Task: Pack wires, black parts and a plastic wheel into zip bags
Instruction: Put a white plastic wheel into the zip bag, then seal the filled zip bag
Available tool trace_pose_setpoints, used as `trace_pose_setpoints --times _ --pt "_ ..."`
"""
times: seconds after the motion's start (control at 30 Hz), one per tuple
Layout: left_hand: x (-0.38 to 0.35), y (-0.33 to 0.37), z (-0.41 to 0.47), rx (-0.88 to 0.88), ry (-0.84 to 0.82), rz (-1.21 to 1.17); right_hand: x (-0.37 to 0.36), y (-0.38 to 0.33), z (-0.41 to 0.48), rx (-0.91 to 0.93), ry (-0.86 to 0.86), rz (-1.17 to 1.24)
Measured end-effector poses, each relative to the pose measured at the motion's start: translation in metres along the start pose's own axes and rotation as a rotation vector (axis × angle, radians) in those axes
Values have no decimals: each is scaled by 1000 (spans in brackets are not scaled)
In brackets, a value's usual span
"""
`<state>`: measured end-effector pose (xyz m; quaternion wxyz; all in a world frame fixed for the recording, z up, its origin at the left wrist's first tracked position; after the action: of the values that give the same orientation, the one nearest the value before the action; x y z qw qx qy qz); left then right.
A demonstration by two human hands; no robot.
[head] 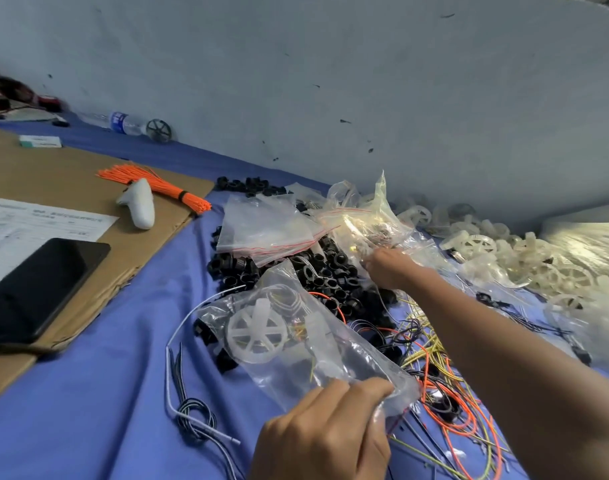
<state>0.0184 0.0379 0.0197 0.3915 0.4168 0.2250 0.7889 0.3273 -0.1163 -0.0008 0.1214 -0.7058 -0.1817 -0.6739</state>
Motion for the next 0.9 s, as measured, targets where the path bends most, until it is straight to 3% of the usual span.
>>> trace_pose_setpoints --times 0.2,0.5,0.6,0.73,0.9 --pt "10 4 0 15 -58 21 50 4 -61 -56 390 136" --pt "17 -7 4 164 -55 79 64 -29 -288 -86 680 1312" --pt "19 -6 6 148 -6 39 50 -45 -338 -98 689 1554" --pt "19 -6 6 159 9 13 32 -68 -373 -124 638 1514" --pt "11 -3 0 137 -63 56 9 -106 -361 -95 339 1251"
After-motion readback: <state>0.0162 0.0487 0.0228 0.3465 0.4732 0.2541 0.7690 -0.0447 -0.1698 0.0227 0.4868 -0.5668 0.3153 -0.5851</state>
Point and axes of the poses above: each hand's wrist, its own z-axis towards the middle knuckle, its own x-axis out of the back of the hand, y = z × x, the point moved 6 cm from there along z, towards the middle knuckle, and after that the axes turned 8 degrees about x, right-handed, at the moved point
